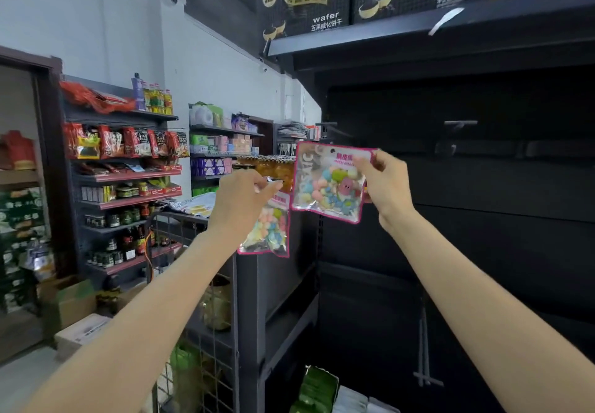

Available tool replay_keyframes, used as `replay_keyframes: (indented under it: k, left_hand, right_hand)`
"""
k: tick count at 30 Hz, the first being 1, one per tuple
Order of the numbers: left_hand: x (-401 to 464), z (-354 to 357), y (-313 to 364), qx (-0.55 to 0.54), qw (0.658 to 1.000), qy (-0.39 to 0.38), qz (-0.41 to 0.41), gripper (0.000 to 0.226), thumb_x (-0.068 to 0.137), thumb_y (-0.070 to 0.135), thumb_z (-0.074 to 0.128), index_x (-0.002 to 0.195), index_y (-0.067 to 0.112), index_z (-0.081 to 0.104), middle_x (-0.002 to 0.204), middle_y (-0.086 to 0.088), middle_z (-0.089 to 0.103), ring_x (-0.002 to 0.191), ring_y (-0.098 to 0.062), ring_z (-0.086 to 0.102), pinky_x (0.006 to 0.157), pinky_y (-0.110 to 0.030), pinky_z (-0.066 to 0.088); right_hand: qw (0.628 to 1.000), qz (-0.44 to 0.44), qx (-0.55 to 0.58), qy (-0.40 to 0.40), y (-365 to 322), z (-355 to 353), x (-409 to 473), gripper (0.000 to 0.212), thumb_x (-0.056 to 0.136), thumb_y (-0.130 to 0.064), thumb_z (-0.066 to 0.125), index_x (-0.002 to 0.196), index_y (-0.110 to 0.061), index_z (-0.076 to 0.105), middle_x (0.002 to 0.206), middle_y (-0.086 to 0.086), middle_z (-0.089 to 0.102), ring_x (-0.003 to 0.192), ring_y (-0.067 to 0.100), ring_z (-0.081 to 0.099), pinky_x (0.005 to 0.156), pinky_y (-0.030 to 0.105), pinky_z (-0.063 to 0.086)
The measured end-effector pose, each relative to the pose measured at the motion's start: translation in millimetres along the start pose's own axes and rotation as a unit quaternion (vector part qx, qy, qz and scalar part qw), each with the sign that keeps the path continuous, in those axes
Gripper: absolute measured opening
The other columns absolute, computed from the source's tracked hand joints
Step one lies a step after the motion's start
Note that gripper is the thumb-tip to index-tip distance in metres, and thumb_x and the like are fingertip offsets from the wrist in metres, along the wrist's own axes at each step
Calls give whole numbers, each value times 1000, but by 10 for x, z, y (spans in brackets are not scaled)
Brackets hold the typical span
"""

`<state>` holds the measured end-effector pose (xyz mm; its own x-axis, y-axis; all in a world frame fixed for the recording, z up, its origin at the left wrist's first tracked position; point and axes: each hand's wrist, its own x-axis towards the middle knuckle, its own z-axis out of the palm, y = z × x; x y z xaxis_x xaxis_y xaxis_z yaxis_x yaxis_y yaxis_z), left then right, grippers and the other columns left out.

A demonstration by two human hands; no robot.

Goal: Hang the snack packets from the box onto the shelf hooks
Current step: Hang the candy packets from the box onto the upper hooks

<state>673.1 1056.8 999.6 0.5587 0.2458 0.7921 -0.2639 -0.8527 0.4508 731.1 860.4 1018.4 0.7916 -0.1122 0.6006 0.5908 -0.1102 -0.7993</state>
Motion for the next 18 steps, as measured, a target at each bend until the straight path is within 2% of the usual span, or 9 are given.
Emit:
replay_keyframes:
  k: [3,8,10,12,15,18]
  left_hand:
    - [21,-12,30,17,1000,9,21,18,88,21,63,93,5,71,98,-7,68,85,-12,53,78,-20,36]
    - [40,17,102,12,999,9,36,11,88,13,63,92,7,71,97,-5,67,81,-12,54,75,-19,39]
    - [34,25,128,14,999,8,42,11,88,13,63,93,7,71,97,-5,67,81,-11,55,74,-17,39]
    - [30,35,126,19,999,7,48,11,88,12,62,93,7,71,98,-7,67,83,-13,57,77,-20,42]
    - [21,36,115,16,999,6,47,11,88,12,62,93,8,70,99,-6,67,86,-15,57,82,-25,45]
    - [5,35,105,9,999,9,48,10,89,12,62,94,8,70,99,-5,65,85,-12,53,79,-21,41]
  right_hand:
    - [997,-48,-44,30,-145,68,83,22,94,-22,54,91,-2,63,91,10,70,81,20,70,73,45,58]
    - [988,-102,-109,42,-209,194,160,24,95,-18,51,85,2,59,86,16,67,80,29,67,70,46,56]
    - [984,-115,-122,53,-195,212,170,22,95,-15,50,81,1,57,79,12,64,72,25,65,63,39,56]
    - [981,-133,-127,64,-183,233,162,21,95,-13,49,76,-3,51,69,6,55,63,19,55,53,33,48]
    - [978,-143,-128,81,-127,247,177,19,93,-12,50,76,-4,49,70,9,51,63,20,47,55,40,47]
    - [975,-148,-133,95,-62,237,201,20,93,-14,51,74,-8,46,71,7,50,71,23,48,63,45,50]
